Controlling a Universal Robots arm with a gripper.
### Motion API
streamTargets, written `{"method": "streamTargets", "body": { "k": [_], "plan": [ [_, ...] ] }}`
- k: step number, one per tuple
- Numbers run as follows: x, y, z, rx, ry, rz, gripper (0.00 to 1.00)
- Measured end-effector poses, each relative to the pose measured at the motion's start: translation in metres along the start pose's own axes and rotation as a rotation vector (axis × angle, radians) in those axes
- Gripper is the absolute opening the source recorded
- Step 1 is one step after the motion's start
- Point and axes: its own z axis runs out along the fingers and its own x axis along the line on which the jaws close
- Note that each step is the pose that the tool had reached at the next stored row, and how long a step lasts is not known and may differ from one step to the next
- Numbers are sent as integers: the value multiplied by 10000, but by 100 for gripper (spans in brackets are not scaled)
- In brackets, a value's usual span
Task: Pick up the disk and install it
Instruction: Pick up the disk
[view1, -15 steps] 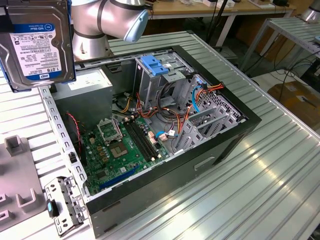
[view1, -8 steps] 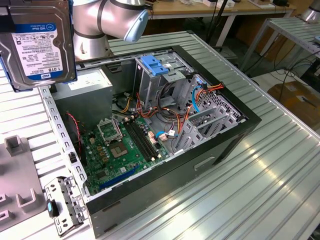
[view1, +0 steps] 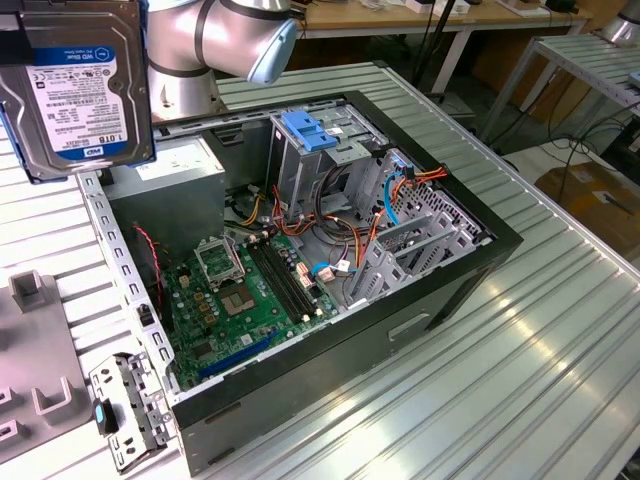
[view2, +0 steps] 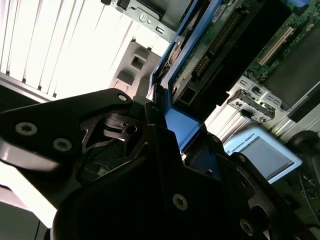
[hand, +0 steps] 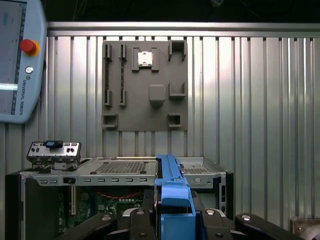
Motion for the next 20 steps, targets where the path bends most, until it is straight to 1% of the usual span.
{"method": "streamTargets", "body": {
  "k": [20],
  "plan": [
    [-1,-46,-1,0,0,1,37]
  ]
}}
